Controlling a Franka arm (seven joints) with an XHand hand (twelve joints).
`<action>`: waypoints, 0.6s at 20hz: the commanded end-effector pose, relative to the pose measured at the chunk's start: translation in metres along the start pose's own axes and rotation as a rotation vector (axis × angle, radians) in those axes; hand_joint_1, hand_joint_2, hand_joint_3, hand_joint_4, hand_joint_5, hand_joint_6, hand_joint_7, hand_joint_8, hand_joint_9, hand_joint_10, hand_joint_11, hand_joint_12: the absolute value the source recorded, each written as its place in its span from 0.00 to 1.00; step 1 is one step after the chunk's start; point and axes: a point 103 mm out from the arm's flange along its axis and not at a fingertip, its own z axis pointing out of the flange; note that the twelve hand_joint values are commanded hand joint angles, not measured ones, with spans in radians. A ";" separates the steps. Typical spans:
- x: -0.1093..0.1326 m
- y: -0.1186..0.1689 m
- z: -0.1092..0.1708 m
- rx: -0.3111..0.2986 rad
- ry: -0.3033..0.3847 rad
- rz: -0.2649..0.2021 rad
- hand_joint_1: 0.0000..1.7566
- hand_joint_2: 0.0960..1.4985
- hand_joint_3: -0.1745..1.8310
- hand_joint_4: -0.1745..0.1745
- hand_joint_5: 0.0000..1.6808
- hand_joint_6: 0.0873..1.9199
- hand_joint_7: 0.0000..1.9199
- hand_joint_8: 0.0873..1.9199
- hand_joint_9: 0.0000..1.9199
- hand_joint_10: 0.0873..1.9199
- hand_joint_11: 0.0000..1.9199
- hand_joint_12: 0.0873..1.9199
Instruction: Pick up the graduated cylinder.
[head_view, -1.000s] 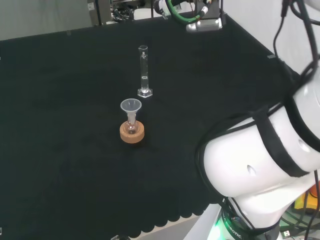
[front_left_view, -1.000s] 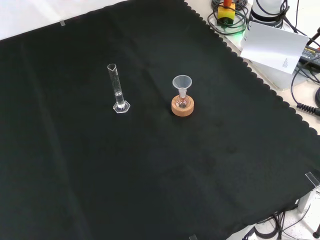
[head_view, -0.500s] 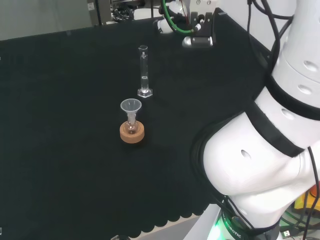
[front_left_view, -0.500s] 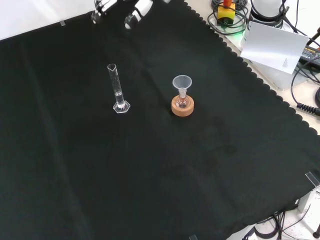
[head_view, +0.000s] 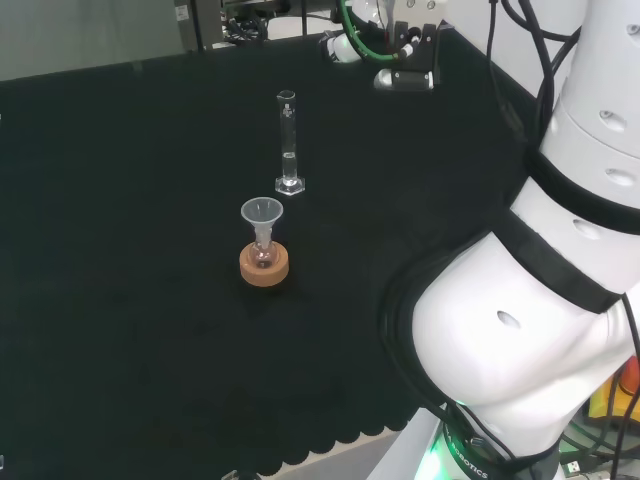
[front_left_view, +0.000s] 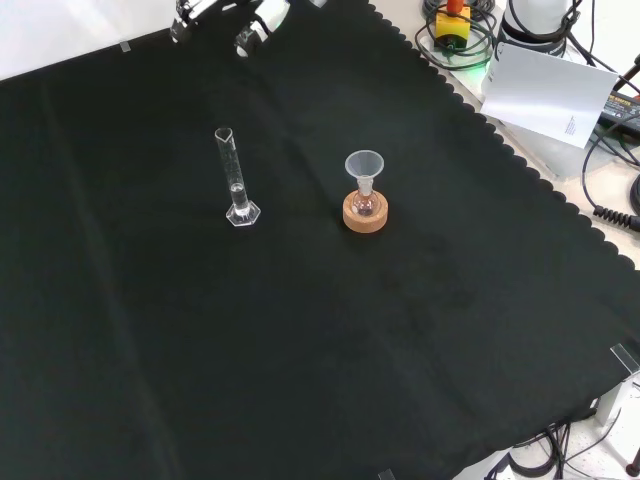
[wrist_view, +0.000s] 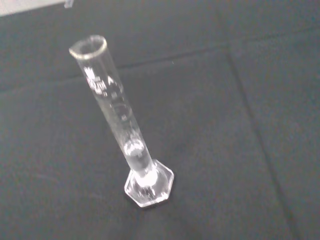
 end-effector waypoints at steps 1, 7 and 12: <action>-0.011 0.040 0.081 0.035 0.144 -0.091 0.28 0.79 0.01 0.38 0.19 0.00 0.03 0.30 0.14 0.33 0.05 0.72; -0.019 0.043 0.101 0.035 0.196 -0.129 0.32 0.77 0.00 0.39 0.19 0.00 0.06 0.31 0.16 0.33 0.06 0.72; -0.024 0.044 0.121 0.070 0.290 -0.212 0.40 0.75 0.00 0.41 0.20 0.00 0.07 0.31 0.19 0.33 0.10 0.71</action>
